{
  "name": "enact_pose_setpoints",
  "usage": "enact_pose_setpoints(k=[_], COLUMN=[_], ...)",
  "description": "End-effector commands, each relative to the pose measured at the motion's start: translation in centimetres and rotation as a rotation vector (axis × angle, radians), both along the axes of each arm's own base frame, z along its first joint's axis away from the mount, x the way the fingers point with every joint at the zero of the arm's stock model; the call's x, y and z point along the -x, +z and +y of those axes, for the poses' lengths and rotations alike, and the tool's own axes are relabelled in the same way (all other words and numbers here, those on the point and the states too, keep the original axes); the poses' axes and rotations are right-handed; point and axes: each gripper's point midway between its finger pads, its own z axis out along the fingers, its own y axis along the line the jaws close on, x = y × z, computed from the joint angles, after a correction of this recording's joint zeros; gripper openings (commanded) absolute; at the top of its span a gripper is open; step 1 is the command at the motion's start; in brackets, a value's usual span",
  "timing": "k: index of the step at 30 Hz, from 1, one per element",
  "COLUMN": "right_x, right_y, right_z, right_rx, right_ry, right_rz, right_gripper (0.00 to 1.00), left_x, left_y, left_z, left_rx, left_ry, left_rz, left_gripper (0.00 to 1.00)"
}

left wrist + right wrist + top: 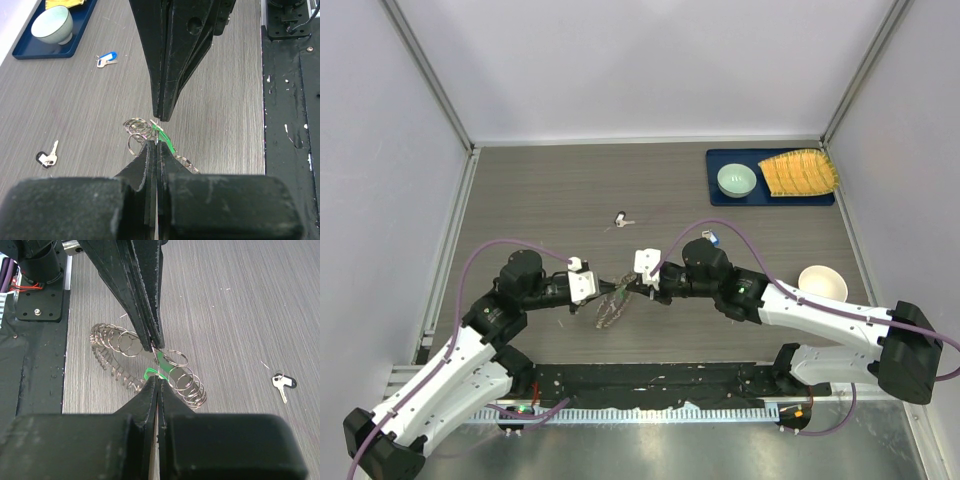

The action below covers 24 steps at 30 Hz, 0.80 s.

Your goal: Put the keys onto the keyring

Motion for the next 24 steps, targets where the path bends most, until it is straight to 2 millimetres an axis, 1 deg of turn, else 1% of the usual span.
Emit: enact_pose_setpoints(k=[1,6,11,24], right_x=[0.29,-0.04,-0.2,-0.03], right_y=[2.45,1.72,1.61,2.08], right_z=[0.82,0.59,0.44,0.49], right_rx=[-0.073,-0.055,-0.05,-0.072], right_ry=[0.035,0.011,-0.001,0.007], right_rz=[-0.047,-0.042,-0.045,-0.05], right_gripper=[0.01,0.01,0.01,0.01], left_x=[-0.4,-0.73,-0.92,-0.67], left_y=[2.08,2.28,2.5,2.21], left_z=[-0.48,-0.21,-0.05,-0.27], left_rx=[0.058,0.06,0.067,0.064], left_ry=[-0.011,0.015,0.03,0.008], left_rz=[-0.058,-0.076,-0.089,-0.074], left_gripper=[0.0,0.0,0.0,0.0])
